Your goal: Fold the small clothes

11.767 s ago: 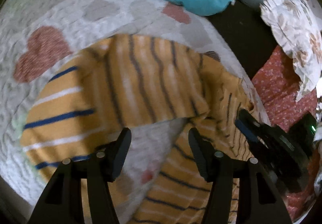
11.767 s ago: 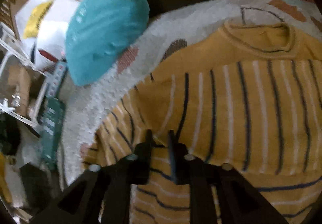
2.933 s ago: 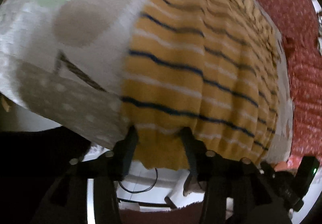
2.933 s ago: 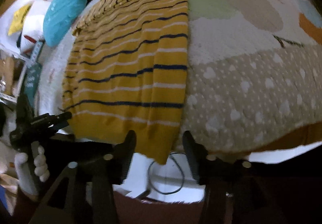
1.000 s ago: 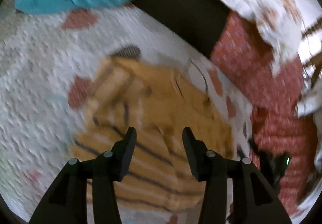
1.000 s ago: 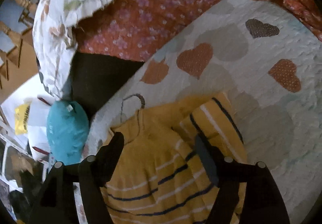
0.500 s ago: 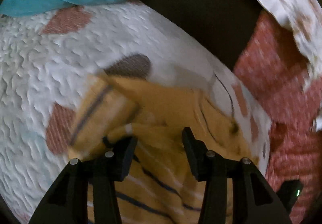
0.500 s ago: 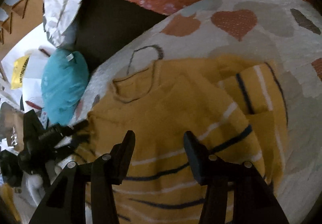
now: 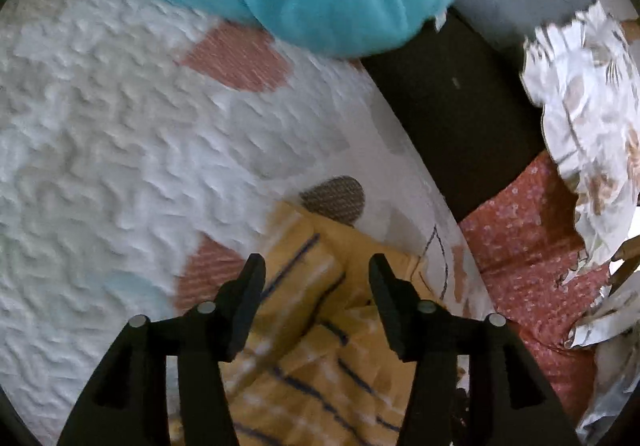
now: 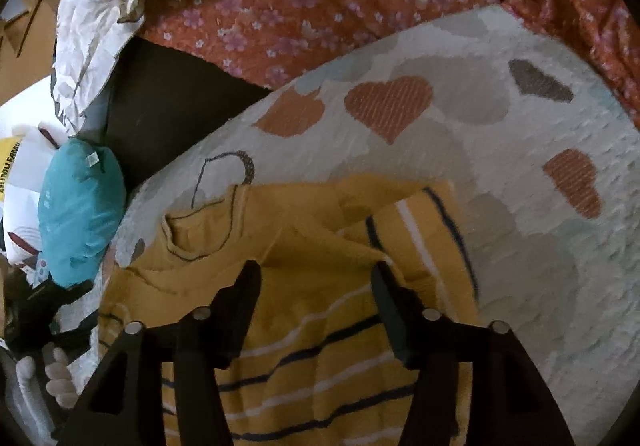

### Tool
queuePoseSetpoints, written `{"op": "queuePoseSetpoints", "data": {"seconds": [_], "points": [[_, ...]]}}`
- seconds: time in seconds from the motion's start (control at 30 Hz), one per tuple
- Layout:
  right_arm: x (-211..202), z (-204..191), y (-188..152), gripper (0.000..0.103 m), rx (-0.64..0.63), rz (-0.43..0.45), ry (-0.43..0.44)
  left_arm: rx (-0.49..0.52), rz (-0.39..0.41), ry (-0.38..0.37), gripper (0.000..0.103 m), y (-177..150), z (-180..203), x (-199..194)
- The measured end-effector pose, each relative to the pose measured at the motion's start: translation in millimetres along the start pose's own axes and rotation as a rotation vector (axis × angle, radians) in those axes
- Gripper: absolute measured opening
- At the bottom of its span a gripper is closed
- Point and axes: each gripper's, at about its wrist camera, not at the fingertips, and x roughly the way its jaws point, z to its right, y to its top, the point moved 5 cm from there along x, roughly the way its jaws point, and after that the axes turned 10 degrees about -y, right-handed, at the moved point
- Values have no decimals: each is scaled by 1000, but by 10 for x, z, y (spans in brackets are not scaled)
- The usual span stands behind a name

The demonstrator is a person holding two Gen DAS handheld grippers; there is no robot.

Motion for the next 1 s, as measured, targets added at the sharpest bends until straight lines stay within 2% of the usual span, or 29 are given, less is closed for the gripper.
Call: {"op": "queuePoseSetpoints", "data": {"seconds": [0.07, 0.13, 0.23, 0.33, 0.5, 0.6, 0.67, 0.7, 0.77, 0.87, 0.97, 1.0], "points": [[-43, 17, 19, 69, 2, 6, -4, 19, -24, 6, 57, -44, -27, -110], [-75, 33, 22, 69, -8, 1, -7, 72, -66, 46, 61, -137, -61, -180], [-159, 144, 7, 70, 2, -7, -21, 172, -163, 129, 62, -443, -136, -207], [-334, 435, -107, 70, 70, -28, -10, 194, -223, 178, 62, -703, -311, -274], [-570, 978, -468, 73, 267, -116, 32, 119, -254, 149, 64, -1066, -554, -450], [-710, 1188, -703, 74, 350, -149, 63, 26, -281, 83, 65, -1267, -676, -457], [-770, 1235, -866, 75, 375, -165, 62, 47, -284, 69, 70, -1311, -620, -419], [-781, 1221, -934, 75, 385, -176, 74, 77, -284, 65, 74, -1322, -565, -395], [-768, 1146, -1074, 75, 388, -209, 103, 109, -279, 62, 74, -1321, -496, -327], [-709, 948, -1263, 78, 335, -243, 94, 86, -277, 29, 77, -1265, -451, -200], [-648, 760, -1319, 85, 265, -203, 49, 53, -257, 1, 78, -1222, -372, -50], [-624, 697, -1304, 84, 253, -190, 56, 39, -253, -4, 78, -1201, -365, -24]]}}
